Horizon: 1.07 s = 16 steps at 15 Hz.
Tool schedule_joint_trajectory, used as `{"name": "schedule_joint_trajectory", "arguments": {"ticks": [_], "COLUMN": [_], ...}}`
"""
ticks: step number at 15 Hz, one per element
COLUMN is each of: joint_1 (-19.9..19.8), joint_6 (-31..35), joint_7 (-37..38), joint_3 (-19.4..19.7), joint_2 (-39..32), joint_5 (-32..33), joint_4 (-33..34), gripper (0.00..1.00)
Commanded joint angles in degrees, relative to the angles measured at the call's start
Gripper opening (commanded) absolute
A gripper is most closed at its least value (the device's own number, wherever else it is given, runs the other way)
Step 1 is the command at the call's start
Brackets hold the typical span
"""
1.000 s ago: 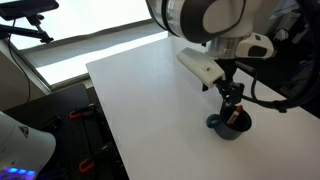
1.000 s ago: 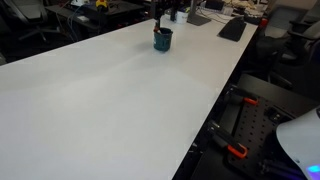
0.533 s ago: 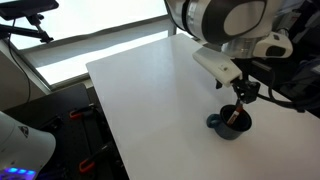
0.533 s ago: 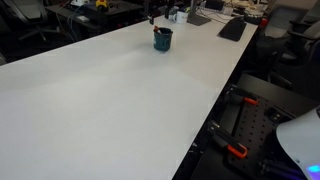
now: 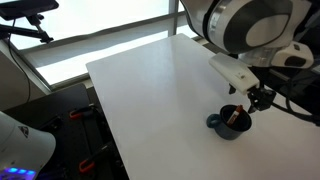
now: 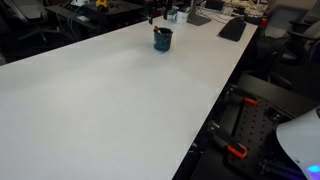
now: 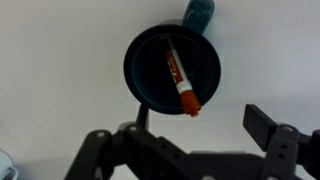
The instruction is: Take the marker out of the mug and place it on the table to the left of the mug
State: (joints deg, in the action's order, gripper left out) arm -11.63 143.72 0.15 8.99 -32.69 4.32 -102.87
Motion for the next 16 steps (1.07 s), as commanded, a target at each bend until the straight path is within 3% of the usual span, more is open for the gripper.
{"name": "schedule_joint_trajectory", "arguments": {"ticks": [1, 2, 5, 6, 7, 14, 16], "joint_1": [-1.14, -1.49, -2.05, -2.21, -2.32, -3.3, -3.58], "joint_6": [-5.15, -6.13, -8.41, -9.21, -9.72, -11.84, -11.71], "joint_7": [0.28, 0.15, 0.25, 0.3, 0.33, -0.81, -1.51], "joint_3": [-0.12, -0.24, -0.27, -0.27, -0.26, -0.79, -1.08], "joint_2": [-4.08, -4.81, -6.53, -6.92, -7.3, -7.28, -6.41], "joint_5": [-2.3, -2.81, -3.61, -3.9, -4.07, -5.1, -5.24], "joint_4": [5.93, 6.84, 9.12, 9.7, 10.21, 10.63, 9.85], "gripper": [0.9, 0.9, 0.78, 0.6, 0.58, 0.02, 0.0]}}
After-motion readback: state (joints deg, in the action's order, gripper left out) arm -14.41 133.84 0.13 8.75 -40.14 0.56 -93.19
